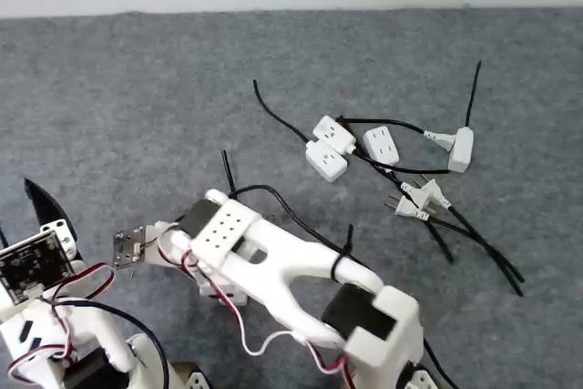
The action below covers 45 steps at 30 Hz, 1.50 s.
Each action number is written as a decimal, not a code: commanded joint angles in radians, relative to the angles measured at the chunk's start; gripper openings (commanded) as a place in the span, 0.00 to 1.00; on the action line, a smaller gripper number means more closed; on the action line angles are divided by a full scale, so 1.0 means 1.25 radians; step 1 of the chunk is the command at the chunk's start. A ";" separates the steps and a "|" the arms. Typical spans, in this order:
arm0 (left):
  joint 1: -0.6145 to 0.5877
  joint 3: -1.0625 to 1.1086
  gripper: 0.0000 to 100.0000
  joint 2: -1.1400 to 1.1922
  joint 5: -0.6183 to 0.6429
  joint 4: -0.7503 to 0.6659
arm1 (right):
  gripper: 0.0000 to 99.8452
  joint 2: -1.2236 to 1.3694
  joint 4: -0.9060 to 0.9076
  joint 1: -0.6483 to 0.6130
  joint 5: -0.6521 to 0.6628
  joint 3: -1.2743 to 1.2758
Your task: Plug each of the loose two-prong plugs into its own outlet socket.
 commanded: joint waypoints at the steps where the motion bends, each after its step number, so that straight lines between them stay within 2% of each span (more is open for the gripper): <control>1: 0.001 -0.007 0.17 0.002 0.009 -0.020 | 0.01 0.128 0.033 0.004 -0.010 -0.066; 10: 0.001 -0.008 0.17 0.002 0.005 -0.022 | 0.01 0.153 0.012 0.004 -0.185 -0.097; 14: 0.000 -0.010 0.17 0.002 -0.026 -0.017 | 0.12 0.152 0.012 0.017 -0.230 -0.099; 18: -0.005 -0.013 0.17 0.002 -0.026 -0.017 | 0.21 0.152 0.021 0.045 -0.237 -0.133; 21: -0.001 -0.013 0.17 0.002 -0.023 -0.012 | 0.21 0.126 0.079 0.077 -0.216 -0.189; 26: 0.001 -0.035 0.17 0.002 0.000 0.071 | 0.21 0.025 0.220 0.088 -0.207 -0.265; 28: 0.001 -0.051 0.17 0.002 0.028 0.097 | 0.21 -0.030 0.238 0.088 -0.207 -0.281; 35: 0.002 -0.028 0.17 0.002 0.036 0.104 | 0.21 -0.218 0.312 0.093 -0.212 -0.373; 39: 0.064 0.068 0.17 0.002 0.032 0.085 | 0.21 -0.311 0.354 0.143 -0.261 -0.384; 42: 0.118 0.112 0.17 0.002 0.018 0.069 | 0.21 -0.374 0.363 0.217 -0.293 -0.379; 45: 0.152 0.150 0.17 0.002 0.011 0.056 | 0.21 -0.397 0.363 0.293 -0.385 -0.367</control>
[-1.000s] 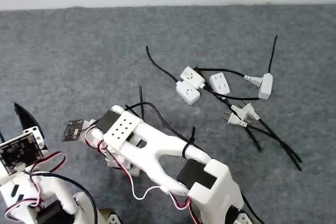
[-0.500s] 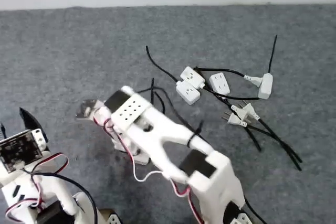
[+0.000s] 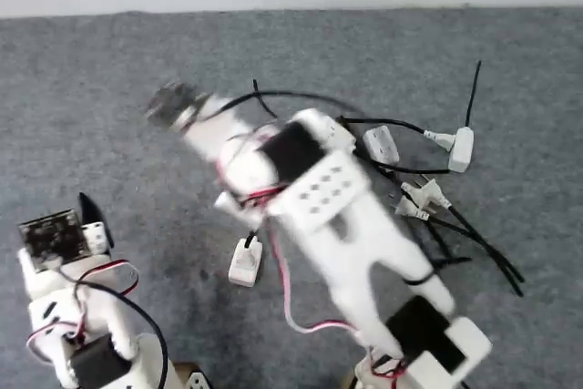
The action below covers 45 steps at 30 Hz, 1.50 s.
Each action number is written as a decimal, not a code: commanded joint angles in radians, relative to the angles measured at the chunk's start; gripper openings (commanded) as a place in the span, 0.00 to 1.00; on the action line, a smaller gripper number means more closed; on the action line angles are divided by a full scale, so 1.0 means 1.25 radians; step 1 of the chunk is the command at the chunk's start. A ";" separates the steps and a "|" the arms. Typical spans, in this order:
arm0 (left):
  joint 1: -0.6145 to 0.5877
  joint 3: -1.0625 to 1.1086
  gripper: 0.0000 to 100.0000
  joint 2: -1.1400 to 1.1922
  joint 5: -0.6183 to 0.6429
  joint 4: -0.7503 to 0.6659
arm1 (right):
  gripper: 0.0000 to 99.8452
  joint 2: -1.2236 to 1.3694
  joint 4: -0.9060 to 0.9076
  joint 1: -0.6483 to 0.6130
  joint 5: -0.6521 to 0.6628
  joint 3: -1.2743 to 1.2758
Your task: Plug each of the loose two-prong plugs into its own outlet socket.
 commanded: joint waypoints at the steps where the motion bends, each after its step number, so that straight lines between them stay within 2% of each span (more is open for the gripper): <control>1: 0.039 0.021 0.17 0.001 -0.014 -0.043 | 0.21 -0.052 0.028 0.084 -0.110 -0.012; 7: 0.044 0.045 0.17 0.001 -0.014 -0.054 | 0.21 0.017 0.007 0.116 -0.247 0.020; 13: 0.045 0.057 0.17 0.001 -0.014 -0.056 | 0.21 0.100 0.004 0.091 -0.491 0.017; 15: 0.045 0.057 0.17 0.001 -0.014 -0.056 | 0.21 0.118 -0.003 0.082 -0.536 0.017; 27: 0.047 0.068 0.17 0.001 -0.012 -0.072 | 0.21 0.220 -0.073 0.072 -0.546 0.016; 35: 0.043 0.069 0.17 0.001 -0.012 -0.070 | 0.21 0.250 -0.206 -0.030 -0.547 0.020; 39: 0.042 0.069 0.17 0.001 -0.012 -0.068 | 0.21 0.337 -0.234 -0.079 -0.547 0.020; 45: 0.042 0.071 0.17 0.001 -0.012 -0.068 | 0.21 0.509 -0.271 -0.096 -0.547 0.015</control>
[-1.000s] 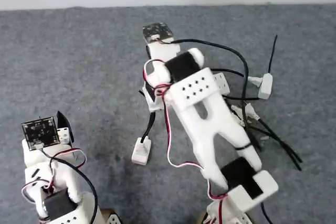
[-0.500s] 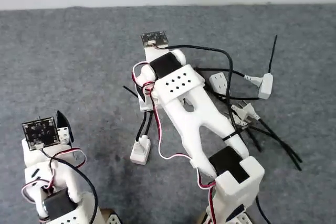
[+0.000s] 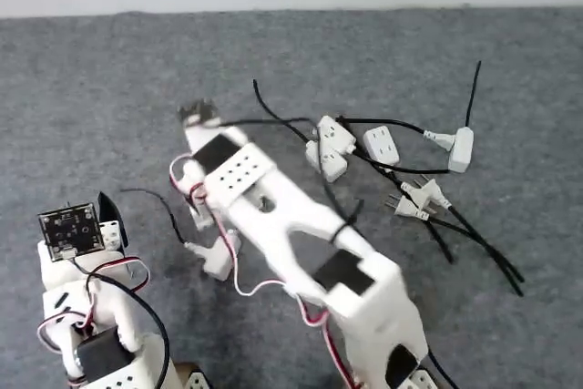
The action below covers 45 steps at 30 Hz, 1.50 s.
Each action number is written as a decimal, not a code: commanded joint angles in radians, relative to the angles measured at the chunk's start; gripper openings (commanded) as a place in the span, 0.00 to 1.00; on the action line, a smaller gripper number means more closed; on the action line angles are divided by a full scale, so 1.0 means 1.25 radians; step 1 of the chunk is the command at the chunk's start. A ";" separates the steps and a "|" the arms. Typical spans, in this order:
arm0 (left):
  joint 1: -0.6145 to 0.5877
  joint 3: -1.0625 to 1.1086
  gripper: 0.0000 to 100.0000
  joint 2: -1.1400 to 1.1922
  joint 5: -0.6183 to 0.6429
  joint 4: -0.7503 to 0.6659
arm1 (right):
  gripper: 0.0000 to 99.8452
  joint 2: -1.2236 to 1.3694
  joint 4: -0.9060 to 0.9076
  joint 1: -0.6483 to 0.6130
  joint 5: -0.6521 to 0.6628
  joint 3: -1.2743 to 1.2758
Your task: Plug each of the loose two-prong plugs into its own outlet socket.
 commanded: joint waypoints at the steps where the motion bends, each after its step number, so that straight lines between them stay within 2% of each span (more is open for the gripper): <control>1: 0.004 -0.002 0.17 0.000 -0.007 -0.021 | 0.21 0.048 -0.019 -0.008 -0.010 -0.020; 11: 0.004 -0.002 0.17 0.000 -0.007 -0.021 | 0.20 0.098 0.057 -0.007 -0.010 -0.087; 16: 0.004 -0.002 0.17 0.000 -0.007 -0.023 | 0.01 0.099 0.058 -0.006 -0.004 -0.087; 28: 0.004 0.006 0.17 0.000 -0.009 -0.026 | 0.01 0.111 0.073 0.003 -0.004 -0.087; 32: 0.006 0.006 0.17 0.000 -0.009 -0.026 | 0.01 0.064 0.100 0.057 -0.001 -0.088; 45: 0.007 0.017 0.17 0.000 -0.009 -0.039 | 0.01 -0.268 0.268 0.305 0.125 -0.088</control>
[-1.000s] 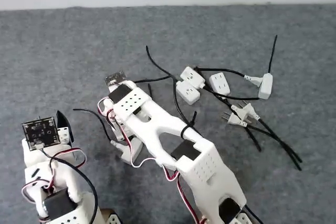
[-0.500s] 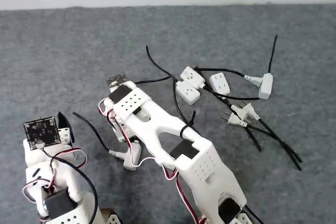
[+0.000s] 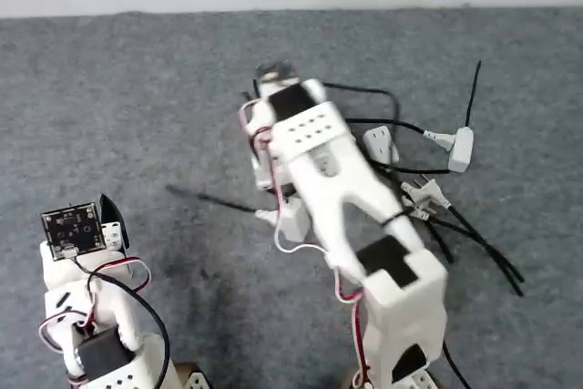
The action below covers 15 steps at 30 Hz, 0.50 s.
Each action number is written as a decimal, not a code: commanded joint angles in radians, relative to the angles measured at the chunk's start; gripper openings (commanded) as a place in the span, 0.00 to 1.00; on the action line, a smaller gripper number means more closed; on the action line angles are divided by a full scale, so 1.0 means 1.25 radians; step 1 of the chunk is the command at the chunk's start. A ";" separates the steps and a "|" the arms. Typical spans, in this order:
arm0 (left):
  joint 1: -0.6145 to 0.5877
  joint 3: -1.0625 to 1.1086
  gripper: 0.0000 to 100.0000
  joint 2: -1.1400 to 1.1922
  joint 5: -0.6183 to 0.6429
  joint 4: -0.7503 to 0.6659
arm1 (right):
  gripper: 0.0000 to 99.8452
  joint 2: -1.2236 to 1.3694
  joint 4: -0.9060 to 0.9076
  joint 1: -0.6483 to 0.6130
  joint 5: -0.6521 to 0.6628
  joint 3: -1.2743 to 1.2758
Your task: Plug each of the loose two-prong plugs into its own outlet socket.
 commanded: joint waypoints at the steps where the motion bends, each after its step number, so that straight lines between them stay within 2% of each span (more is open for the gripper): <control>1: 0.007 -0.004 0.17 0.000 -0.006 -0.028 | 0.01 -0.120 0.050 0.080 0.047 -0.036; 10: 0.007 -0.004 0.17 0.000 -0.006 -0.032 | 0.01 -0.245 0.058 0.346 0.171 -0.016; 15: 0.009 -0.004 0.17 0.000 -0.006 -0.032 | 0.01 -0.252 0.057 0.353 0.187 0.054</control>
